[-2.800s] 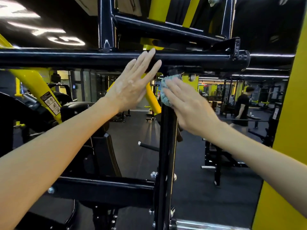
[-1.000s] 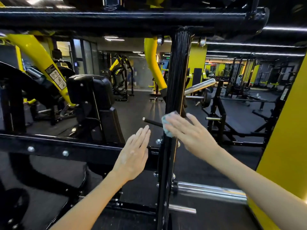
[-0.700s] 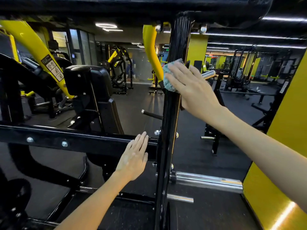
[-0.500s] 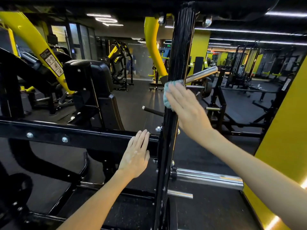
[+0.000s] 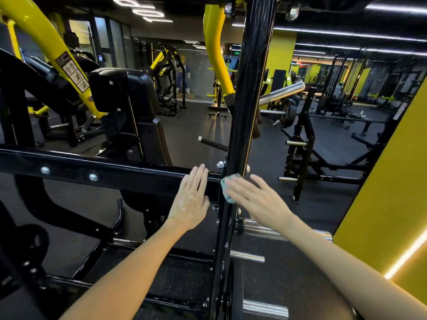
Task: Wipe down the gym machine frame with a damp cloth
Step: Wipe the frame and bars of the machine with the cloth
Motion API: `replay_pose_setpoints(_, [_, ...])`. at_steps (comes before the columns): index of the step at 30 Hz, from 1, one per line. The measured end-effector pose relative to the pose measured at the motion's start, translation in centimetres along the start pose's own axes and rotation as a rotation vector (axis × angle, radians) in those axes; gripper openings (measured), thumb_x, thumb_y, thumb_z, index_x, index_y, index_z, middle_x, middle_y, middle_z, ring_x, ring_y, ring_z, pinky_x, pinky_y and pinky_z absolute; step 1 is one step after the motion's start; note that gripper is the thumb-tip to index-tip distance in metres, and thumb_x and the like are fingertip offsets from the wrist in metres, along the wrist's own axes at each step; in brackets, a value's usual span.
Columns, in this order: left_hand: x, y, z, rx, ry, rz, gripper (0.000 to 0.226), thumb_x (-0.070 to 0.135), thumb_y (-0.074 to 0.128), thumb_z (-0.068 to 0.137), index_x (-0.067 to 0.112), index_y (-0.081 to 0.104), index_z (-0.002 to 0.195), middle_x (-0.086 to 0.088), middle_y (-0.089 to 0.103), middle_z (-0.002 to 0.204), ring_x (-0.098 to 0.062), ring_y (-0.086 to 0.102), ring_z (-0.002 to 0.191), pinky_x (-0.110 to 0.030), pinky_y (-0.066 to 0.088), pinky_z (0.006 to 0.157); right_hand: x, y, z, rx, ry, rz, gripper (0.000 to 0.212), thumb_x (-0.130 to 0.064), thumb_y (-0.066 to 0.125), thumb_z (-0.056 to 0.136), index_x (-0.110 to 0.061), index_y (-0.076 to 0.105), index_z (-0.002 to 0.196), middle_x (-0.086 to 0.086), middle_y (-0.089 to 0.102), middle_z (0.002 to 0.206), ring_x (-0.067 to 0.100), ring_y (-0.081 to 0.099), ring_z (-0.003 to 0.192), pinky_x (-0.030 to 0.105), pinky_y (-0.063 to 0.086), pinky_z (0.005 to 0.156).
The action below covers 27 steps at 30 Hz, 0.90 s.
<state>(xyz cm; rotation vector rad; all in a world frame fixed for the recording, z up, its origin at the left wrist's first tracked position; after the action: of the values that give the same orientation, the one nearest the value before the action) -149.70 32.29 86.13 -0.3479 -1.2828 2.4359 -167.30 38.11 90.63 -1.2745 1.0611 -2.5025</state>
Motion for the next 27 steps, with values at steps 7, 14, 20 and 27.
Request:
replay_pose_setpoints(7, [0.0, 0.3, 0.1, -0.028, -0.018, -0.023, 0.073, 0.027, 0.042, 0.097, 0.001, 0.007, 0.156, -0.014, 0.006, 0.165, -0.028, 0.006, 0.153, -0.04, 0.008, 0.124, 7.7, -7.8, 5.7, 0.165, 0.237, -0.004, 0.067, -0.002, 0.055, 0.079, -0.003, 0.042, 0.144, 0.017, 0.037, 0.153, 0.031, 0.029, 0.144, 0.05, 0.025, 0.115])
replay_pose_setpoints(14, [0.1, 0.3, 0.1, 0.004, -0.013, -0.041, 0.072, 0.025, 0.045, 0.095, 0.001, 0.013, 0.155, -0.015, 0.013, 0.164, -0.029, 0.012, 0.152, -0.041, 0.013, 0.123, 8.1, -7.1, 5.7, 0.41, 0.314, 0.185, 0.052, 0.007, 0.043, 0.092, 0.003, 0.041, 0.144, 0.022, 0.036, 0.152, 0.034, 0.025, 0.146, 0.047, 0.025, 0.119])
replay_pose_setpoints(20, [0.2, 0.3, 0.0, 0.006, -0.01, -0.054, 0.076, 0.021, 0.048, 0.092, 0.0, 0.012, 0.156, -0.016, 0.01, 0.165, -0.029, 0.009, 0.152, -0.045, 0.017, 0.123, 0.2, -0.6, 0.9, 0.263, 0.121, 0.174, 0.051, 0.006, 0.016, 0.101, 0.001, 0.051, 0.137, 0.018, 0.046, 0.147, 0.031, 0.036, 0.14, 0.043, 0.023, 0.118])
replay_pose_setpoints(27, [0.1, -0.1, -0.2, -0.028, 0.008, -0.025, 0.083, 0.02, 0.05, 0.087, -0.001, 0.009, 0.156, -0.018, 0.008, 0.164, -0.032, 0.009, 0.152, -0.045, 0.017, 0.123, -3.4, 3.4, -1.6, -0.062, -0.058, 0.029, 0.063, 0.0, 0.003, 0.1, -0.009, 0.049, 0.142, 0.008, 0.039, 0.154, 0.023, 0.035, 0.143, 0.043, 0.016, 0.117])
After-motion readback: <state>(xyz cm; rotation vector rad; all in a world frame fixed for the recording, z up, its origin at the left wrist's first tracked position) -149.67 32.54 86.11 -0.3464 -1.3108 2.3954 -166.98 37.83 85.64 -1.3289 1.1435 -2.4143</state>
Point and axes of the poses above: each hand's wrist, its own z-axis towards the middle knuckle, its own y-axis out of the palm, x = y × z, the point moved 5 cm from there along z, towards the middle knuckle
